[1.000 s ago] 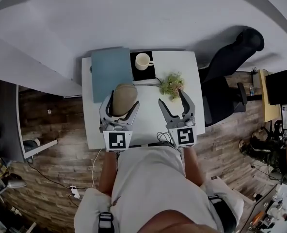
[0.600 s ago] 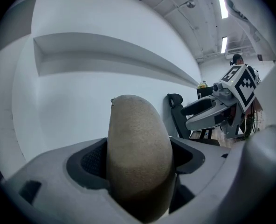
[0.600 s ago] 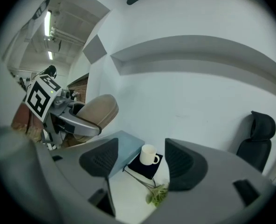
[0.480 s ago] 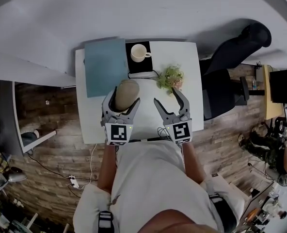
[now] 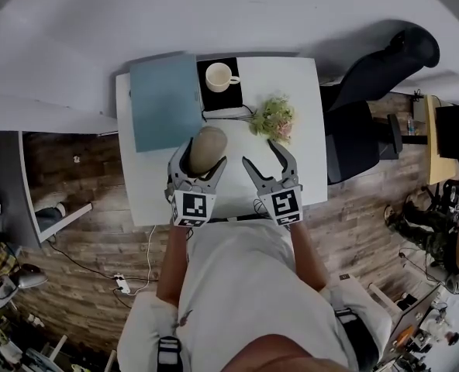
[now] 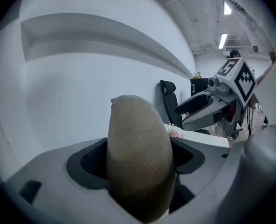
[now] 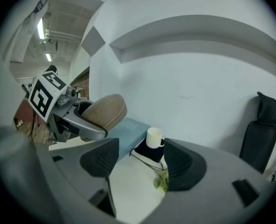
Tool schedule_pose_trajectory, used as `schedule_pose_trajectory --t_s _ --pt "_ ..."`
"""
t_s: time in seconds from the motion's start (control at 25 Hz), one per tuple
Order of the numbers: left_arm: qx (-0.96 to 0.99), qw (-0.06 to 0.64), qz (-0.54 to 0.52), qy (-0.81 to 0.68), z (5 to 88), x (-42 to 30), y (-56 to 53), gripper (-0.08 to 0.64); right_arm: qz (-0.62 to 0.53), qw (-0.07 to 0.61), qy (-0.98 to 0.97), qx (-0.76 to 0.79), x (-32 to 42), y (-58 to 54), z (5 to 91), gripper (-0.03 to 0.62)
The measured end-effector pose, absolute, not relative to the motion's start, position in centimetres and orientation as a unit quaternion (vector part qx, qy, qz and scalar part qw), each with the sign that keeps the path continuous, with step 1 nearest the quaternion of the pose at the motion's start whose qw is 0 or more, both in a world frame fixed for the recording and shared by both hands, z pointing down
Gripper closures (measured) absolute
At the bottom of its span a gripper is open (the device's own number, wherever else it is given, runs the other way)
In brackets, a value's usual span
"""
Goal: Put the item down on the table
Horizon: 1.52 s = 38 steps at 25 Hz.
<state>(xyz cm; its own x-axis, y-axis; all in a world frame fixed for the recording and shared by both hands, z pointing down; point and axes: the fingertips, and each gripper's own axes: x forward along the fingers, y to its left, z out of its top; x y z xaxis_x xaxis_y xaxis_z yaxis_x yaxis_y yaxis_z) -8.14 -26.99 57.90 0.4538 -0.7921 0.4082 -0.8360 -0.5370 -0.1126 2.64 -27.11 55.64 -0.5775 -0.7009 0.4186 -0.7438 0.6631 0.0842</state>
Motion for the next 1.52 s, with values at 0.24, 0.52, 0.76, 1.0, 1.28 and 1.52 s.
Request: schedule_pose_trajectory --t_s 0.24,0.52,0.76,1.0,1.28,1.52 --pt "0.855 0.068 0.230 -0.460 60.2 -7.4 -26.5 0.158 0.070 0.225 -0.884 0.403 2.7 -26.6 57.5 0.290" --pt "0.859 0.086 0.252 -0.437 63.1 -6.4 -25.8 0.158 0.090 0.242 -0.880 0.399 3.0 -25.9 59.8 0.298" --pt "0.864 0.103 0.272 -0.411 65.5 -5.2 -25.0 0.158 0.104 0.259 -0.876 0.394 3.3 -25.2 61.9 0.301" --pt "0.866 0.118 0.288 -0.392 67.4 -4.3 -24.2 0.158 0.117 0.274 -0.872 0.388 3.7 -24.6 63.5 0.304" --pt "0.865 0.138 0.305 -0.374 69.8 -3.6 -23.6 0.158 0.129 0.290 -0.869 0.379 3.8 -24.2 65.4 0.307" --pt "0.864 0.154 0.317 -0.361 71.3 -2.9 -23.0 0.158 0.141 0.306 -0.867 0.368 4.0 -23.6 66.8 0.308"
